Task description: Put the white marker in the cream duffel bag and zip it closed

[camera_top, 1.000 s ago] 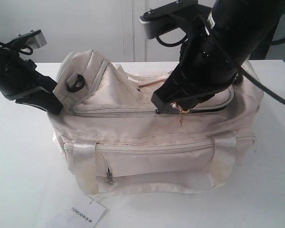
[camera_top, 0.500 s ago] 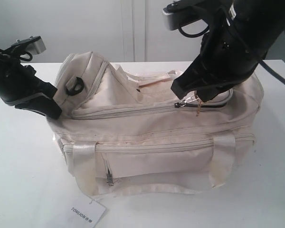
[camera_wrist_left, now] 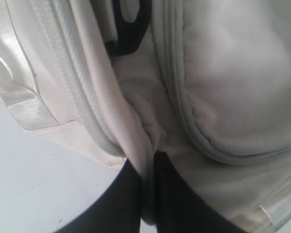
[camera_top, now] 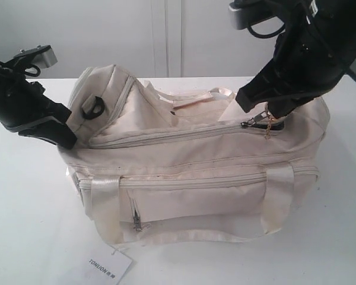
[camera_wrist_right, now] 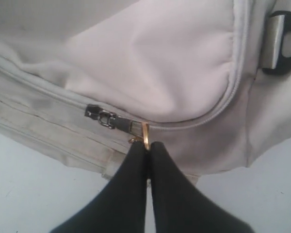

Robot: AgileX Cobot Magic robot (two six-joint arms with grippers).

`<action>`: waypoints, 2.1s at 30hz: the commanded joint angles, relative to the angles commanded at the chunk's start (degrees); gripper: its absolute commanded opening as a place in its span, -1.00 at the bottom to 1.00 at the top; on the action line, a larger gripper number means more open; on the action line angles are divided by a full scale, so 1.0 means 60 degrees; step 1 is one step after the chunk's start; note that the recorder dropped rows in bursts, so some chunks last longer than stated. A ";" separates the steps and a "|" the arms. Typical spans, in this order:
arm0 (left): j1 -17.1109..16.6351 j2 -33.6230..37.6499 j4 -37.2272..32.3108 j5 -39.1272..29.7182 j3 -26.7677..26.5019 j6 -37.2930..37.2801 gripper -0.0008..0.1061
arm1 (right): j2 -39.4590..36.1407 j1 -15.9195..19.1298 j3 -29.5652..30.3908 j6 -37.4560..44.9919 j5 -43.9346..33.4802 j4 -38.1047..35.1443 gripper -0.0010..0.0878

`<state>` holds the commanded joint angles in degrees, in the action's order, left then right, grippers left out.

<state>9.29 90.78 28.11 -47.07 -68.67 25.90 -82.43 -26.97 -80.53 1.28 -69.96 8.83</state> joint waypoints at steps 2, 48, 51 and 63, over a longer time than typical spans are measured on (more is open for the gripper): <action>0.0000 0.0000 -0.0023 0.0000 0.0000 0.0000 -0.99 | 0.0000 0.0130 0.0000 0.0000 0.0000 0.0024 -0.98; 0.0000 -0.0017 -0.0152 0.0081 0.0000 -0.0072 -0.99 | 0.0000 0.1191 0.0838 -0.0681 0.0174 -0.0242 -0.98; 0.0000 -0.0085 -0.0503 0.0103 0.0000 -0.0284 -0.99 | 0.0000 0.1191 0.0864 -0.0681 0.0259 -0.0257 -0.98; 0.0000 -0.0515 -0.0866 0.0400 0.0000 -0.0351 -0.99 | 0.0000 0.1191 0.0864 -0.0213 0.0477 -0.1061 -0.98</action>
<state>9.29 87.68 22.92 -44.67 -68.67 23.79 -82.43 -19.83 -75.34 0.00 -67.10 2.46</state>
